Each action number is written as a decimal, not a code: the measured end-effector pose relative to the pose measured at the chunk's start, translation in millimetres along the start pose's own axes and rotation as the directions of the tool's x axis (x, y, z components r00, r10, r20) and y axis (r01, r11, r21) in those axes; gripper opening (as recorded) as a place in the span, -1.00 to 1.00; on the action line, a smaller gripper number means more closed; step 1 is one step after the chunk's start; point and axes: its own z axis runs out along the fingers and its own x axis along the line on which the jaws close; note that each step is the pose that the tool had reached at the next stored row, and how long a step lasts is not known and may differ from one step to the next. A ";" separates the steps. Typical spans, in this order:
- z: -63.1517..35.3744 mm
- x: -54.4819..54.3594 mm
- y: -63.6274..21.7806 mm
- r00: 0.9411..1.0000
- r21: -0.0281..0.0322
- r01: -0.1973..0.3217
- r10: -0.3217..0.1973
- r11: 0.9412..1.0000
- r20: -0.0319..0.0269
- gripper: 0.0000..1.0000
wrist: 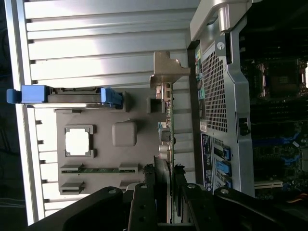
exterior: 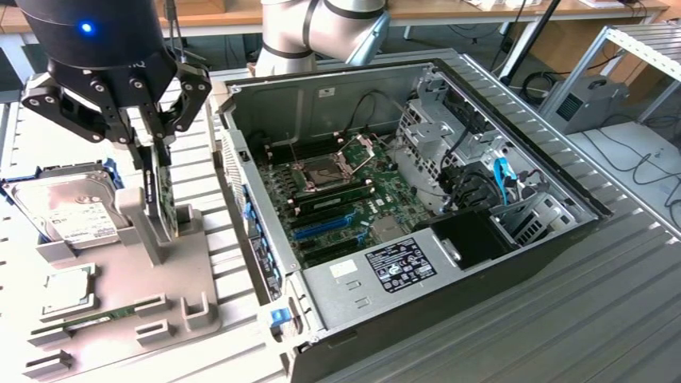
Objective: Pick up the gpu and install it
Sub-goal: 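Pick up the gpu and move the gpu toward the slot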
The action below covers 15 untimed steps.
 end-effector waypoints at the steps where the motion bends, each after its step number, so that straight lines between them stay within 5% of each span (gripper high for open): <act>1: -0.1 0.0 0.1 1.000 0.000 0.000 0.000 1.000 0.000 -0.47; 15: -4.7 0.0 1.3 1.000 0.000 0.000 0.000 1.000 0.000 -0.47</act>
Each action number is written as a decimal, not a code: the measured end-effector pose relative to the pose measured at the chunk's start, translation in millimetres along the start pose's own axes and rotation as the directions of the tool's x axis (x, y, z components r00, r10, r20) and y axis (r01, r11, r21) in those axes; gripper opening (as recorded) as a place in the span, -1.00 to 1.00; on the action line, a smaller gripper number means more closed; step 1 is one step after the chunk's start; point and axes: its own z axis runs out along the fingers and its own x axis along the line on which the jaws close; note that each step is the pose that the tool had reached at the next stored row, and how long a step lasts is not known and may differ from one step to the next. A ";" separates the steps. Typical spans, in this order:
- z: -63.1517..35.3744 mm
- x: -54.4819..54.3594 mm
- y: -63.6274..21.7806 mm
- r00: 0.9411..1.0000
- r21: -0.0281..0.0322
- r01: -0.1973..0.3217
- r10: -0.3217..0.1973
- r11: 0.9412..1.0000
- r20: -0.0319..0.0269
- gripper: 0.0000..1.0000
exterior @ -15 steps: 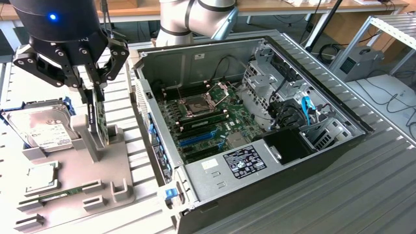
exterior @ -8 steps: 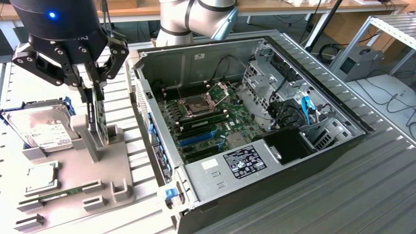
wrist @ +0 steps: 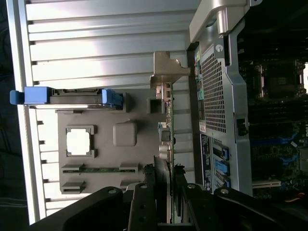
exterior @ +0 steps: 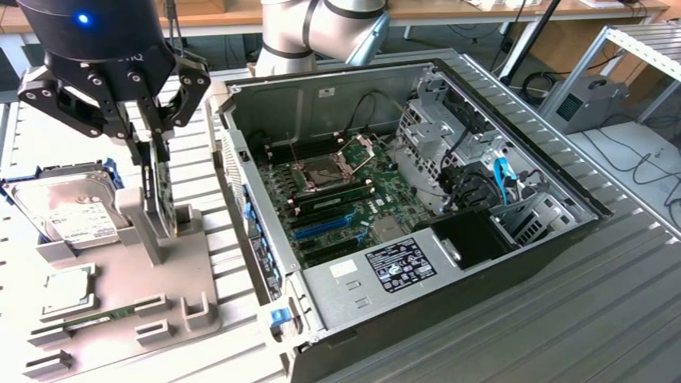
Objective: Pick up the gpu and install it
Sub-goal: 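Pick up the gpu and move the gpu toward the slot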
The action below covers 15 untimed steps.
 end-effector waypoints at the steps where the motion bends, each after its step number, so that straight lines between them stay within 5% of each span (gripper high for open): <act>1: -0.3 0.0 0.0 1.000 0.000 0.000 0.000 1.000 0.000 -0.47; 15: -3.0 -0.1 0.4 1.000 0.000 0.000 0.000 1.000 0.000 -0.47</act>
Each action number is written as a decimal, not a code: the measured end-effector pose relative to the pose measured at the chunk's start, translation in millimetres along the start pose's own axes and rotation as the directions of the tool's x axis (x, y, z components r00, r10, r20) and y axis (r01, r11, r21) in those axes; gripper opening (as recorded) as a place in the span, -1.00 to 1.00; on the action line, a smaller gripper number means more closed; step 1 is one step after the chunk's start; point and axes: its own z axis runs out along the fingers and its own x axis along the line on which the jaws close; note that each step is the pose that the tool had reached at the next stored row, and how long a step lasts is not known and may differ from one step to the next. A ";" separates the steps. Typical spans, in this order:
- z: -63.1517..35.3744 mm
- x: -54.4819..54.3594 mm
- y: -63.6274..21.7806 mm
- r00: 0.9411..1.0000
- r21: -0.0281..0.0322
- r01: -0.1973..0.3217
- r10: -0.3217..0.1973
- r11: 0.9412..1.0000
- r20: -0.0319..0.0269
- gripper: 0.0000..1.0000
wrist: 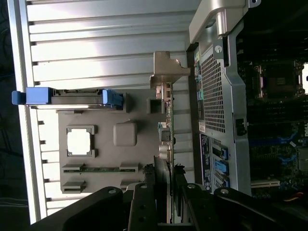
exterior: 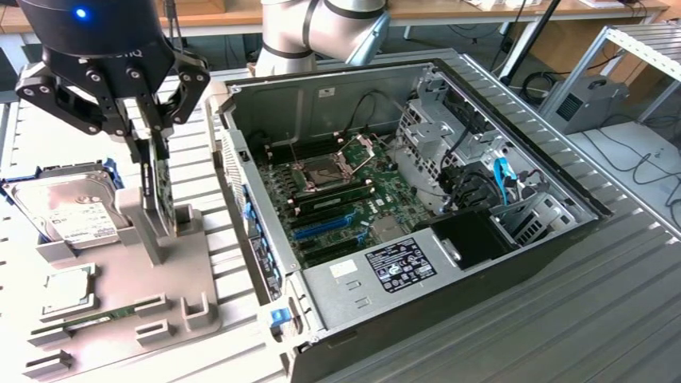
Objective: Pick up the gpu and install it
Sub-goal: 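Pick up the gpu and move the gpu toward the slot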
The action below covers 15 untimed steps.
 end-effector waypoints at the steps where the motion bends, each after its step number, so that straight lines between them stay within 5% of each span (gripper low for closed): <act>1: -0.2 0.0 0.0 1.000 0.000 0.000 0.000 1.000 0.000 -0.47; 15: -3.4 0.0 0.7 1.000 0.000 0.000 0.000 1.000 0.000 -0.47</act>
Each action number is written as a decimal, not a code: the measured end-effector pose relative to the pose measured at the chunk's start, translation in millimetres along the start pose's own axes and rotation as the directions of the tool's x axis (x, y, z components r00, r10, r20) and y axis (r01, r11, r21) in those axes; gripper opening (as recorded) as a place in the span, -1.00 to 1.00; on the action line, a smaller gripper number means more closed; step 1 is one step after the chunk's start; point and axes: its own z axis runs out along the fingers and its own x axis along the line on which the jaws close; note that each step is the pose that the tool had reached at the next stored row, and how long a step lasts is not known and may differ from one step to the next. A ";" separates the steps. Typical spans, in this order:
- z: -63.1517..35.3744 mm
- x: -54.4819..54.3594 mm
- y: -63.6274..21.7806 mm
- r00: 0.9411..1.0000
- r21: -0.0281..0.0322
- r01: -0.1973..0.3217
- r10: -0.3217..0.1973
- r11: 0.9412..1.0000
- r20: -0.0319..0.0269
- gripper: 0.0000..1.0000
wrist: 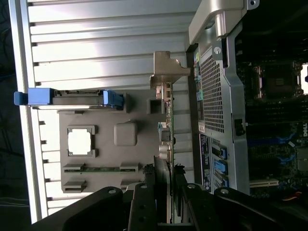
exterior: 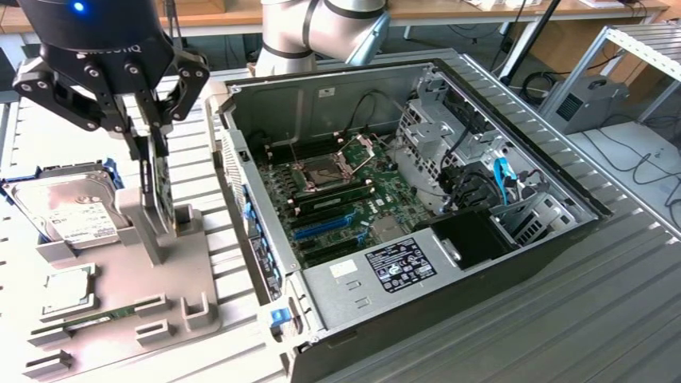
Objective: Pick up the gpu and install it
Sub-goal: 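Pick up the gpu and move the gpu toward the slot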
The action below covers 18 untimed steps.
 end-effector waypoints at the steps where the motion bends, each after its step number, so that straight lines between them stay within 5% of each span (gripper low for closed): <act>1: -0.2 0.0 0.1 1.000 0.000 0.000 0.000 1.000 0.000 -0.47; 18: -3.8 -0.1 0.5 1.000 0.000 0.000 0.000 1.000 0.000 -0.47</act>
